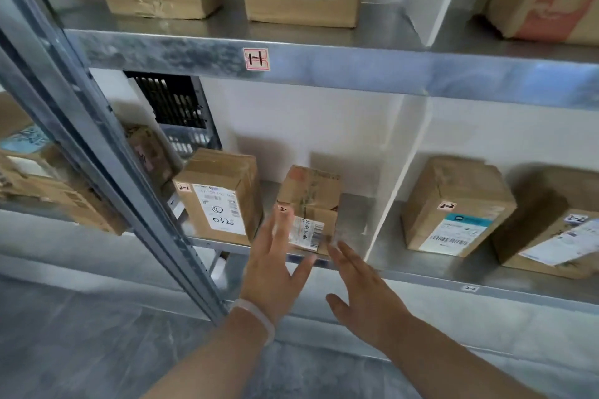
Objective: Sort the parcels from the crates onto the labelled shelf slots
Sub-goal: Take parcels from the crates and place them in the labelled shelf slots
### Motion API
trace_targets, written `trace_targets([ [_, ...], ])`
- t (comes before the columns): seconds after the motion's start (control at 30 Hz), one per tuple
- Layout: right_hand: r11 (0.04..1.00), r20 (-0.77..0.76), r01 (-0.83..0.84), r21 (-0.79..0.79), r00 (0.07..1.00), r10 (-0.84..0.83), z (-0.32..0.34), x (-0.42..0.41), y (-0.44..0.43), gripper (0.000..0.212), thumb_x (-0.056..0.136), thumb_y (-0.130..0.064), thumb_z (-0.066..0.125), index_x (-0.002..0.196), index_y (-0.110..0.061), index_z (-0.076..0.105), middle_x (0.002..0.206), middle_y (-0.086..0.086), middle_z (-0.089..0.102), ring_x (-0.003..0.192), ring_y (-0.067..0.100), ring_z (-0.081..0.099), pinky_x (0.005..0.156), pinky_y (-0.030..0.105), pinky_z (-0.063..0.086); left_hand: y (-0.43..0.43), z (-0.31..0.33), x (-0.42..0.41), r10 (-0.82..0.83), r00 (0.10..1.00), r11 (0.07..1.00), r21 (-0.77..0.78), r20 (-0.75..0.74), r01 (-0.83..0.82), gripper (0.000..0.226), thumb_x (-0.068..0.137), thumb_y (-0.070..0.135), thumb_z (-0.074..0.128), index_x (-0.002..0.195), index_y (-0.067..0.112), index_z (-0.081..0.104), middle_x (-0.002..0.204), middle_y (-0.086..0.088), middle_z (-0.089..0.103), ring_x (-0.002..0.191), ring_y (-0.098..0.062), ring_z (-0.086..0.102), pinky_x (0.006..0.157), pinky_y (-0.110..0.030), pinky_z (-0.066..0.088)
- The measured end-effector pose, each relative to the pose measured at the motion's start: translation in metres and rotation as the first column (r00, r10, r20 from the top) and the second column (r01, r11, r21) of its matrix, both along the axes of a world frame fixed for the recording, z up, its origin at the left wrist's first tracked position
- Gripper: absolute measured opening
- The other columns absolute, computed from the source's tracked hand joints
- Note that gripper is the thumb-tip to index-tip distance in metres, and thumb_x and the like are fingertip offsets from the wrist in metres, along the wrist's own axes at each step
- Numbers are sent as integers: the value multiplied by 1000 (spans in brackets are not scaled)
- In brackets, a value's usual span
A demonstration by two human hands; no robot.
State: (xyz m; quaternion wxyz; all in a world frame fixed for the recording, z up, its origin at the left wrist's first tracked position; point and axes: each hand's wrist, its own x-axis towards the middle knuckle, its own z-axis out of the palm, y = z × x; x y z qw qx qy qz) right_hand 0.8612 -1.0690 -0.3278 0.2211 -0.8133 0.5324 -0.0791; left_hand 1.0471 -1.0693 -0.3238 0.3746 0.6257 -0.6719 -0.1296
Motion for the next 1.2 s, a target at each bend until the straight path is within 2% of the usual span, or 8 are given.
trace_targets([
  [0.2,993,-47,101,64,994,-98,3,11,-12,81,95,-46,47,149,-43,-13,158,-18,-20,147,18,15,114,36,31,-34,-11,12,-56,998,998,2,-36,56,83,90,54,52,154,30,6,164,-6,12,149,-10,2,117,-36,12],
  [0.33,984,-18,164,73,987,-163,-3,17,-18,82,94,-45,49,151,-39,-9,158,-20,-14,146,12,14,114,32,28,-45,-20,18,-113,993,993,28,-22,114,84,90,63,45,155,34,-2,162,-3,16,143,10,-10,114,-17,4],
  [0.5,970,41,241,41,969,-243,-12,26,-28,87,92,-42,53,152,-37,-9,159,-19,-11,144,11,21,108,26,32,-58,-18,20,-170,985,985,12,-41,170,90,90,51,58,156,32,-1,160,-9,19,146,-2,4,117,-22,11],
  [0.63,949,98,313,31,944,-314,-15,31,-38,86,90,-38,57,154,-34,-2,160,-17,-4,143,11,24,108,26,34,-68,-15,16,-203,978,979,19,-39,204,92,89,35,69,156,17,9,159,-17,22,147,-28,22,117,-46,30],
  [0.73,937,138,348,39,927,-350,-15,34,-44,88,89,-35,59,154,-32,1,161,-15,-1,144,12,23,111,29,33,-72,-12,14,-225,973,972,52,-44,227,94,89,34,69,156,21,4,159,-15,19,147,-31,23,115,-52,34],
  [0.9,935,156,352,49,922,-355,-14,36,-44,89,89,-30,61,154,-29,2,161,-12,1,145,14,20,113,35,34,-75,-7,16,-266,962,961,66,-56,270,95,89,33,69,155,26,1,160,-15,18,147,-30,22,117,-48,28],
  [1.03,921,139,385,53,911,-389,-10,37,-32,87,90,-32,58,153,-37,-1,162,-9,5,144,16,25,107,37,41,-67,-1,29,-326,945,942,68,-39,328,92,90,34,68,154,28,2,163,-13,13,151,-22,11,121,-43,20],
  [1.2,952,103,305,-21,948,-302,-10,55,-8,74,92,-36,54,152,-36,11,160,-10,11,139,17,34,103,36,43,-37,14,58,-359,933,933,-24,-32,358,82,90,36,66,154,18,19,163,-8,19,150,-20,17,119,-34,20],
])
